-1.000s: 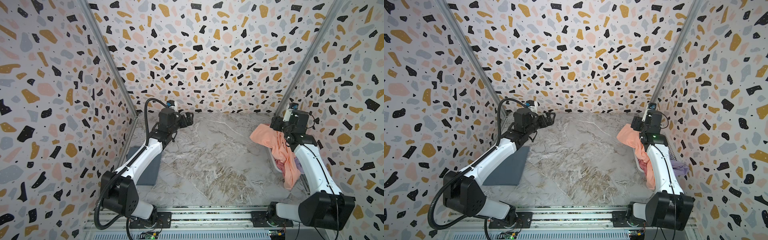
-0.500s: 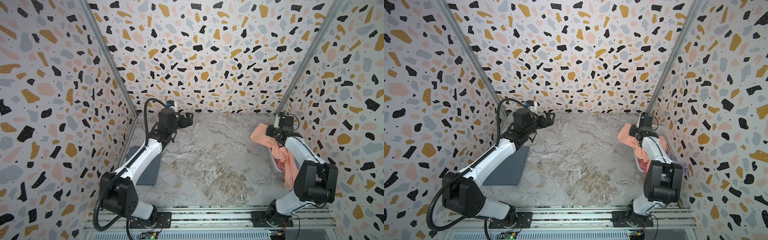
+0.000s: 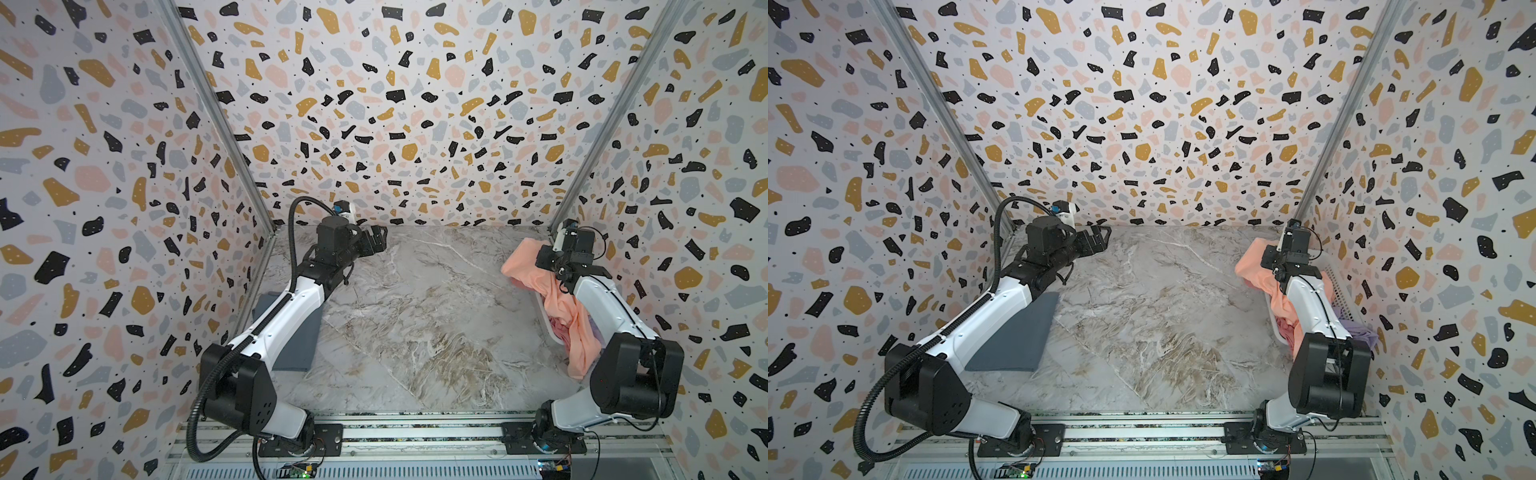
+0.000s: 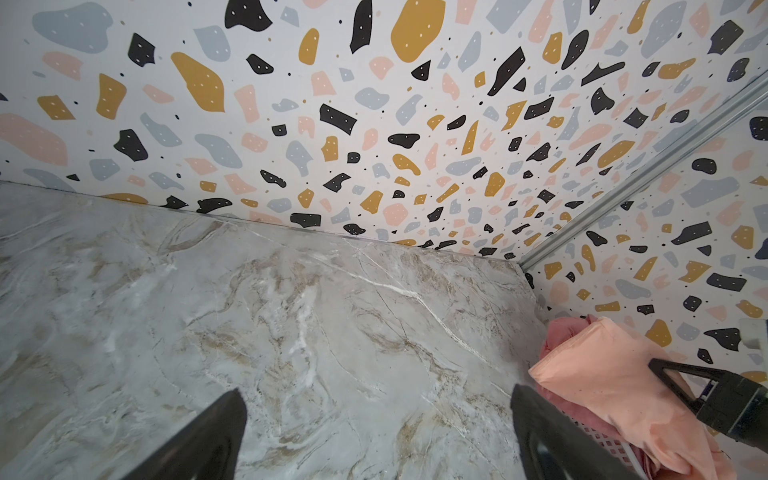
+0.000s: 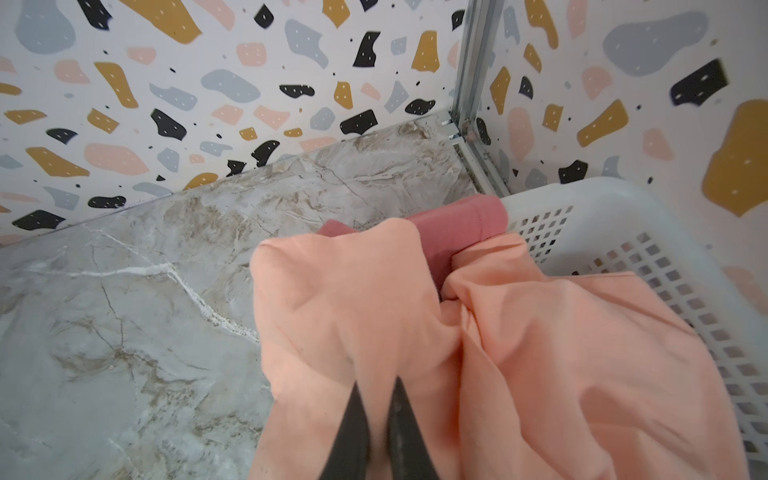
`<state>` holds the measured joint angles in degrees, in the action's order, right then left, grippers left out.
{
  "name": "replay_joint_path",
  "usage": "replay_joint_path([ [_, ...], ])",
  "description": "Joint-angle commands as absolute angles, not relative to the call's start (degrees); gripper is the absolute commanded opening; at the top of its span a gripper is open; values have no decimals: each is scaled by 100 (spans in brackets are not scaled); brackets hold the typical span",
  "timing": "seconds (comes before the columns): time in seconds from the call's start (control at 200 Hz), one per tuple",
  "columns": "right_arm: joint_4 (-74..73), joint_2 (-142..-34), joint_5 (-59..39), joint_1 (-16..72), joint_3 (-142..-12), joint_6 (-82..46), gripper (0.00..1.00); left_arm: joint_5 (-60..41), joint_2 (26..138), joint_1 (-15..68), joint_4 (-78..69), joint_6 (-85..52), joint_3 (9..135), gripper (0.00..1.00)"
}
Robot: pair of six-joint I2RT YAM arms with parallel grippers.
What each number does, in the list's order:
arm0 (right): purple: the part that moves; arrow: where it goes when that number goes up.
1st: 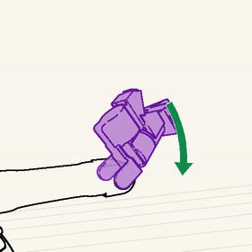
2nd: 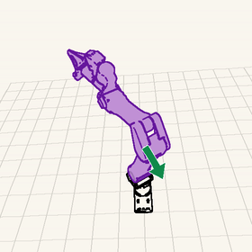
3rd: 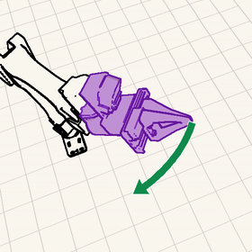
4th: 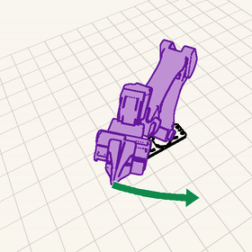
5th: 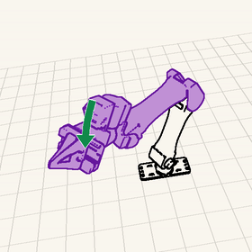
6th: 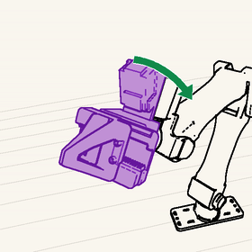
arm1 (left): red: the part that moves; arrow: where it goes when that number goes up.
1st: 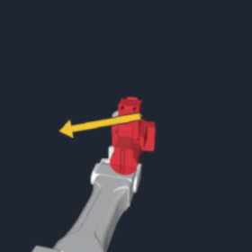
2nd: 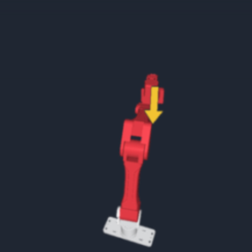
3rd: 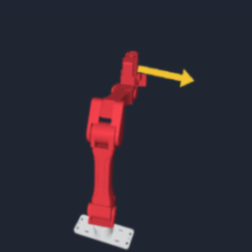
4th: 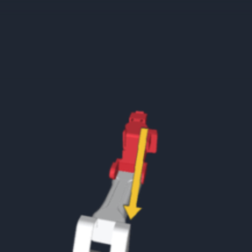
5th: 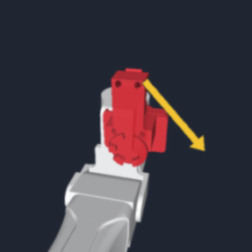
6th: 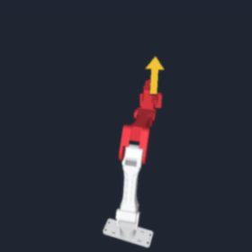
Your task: Fold and stack the t-shirts
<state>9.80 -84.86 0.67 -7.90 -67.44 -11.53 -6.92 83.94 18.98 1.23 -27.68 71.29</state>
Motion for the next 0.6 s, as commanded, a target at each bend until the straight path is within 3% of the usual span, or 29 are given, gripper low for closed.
replay_joint_path([
  [0.0, 951, -8097, 3, -862, -6847, -1237, 7, -823, 8427, 1912, -49, -2744, 7245, 100],
  [0.13, 980, -7959, -265, -1048, -6997, -1269, 9, -900, 8458, 1913, -69, -2735, 7270, 100],
  [0.305, 1067, -7570, -88, -1169, -7451, -1263, 5, -926, 8465, 1908, -70, -2725, 7300, 100],
  [0.461, 1400, -7400, -203, -906, -9093, -944, 4, -959, 8502, 1908, -129, -2726, 7377, 100],
  [0.596, 1359, -7752, -385, 134, -10955, -509, 4, -1119, 8646, 1907, -230, -2764, 7568, 100],
])
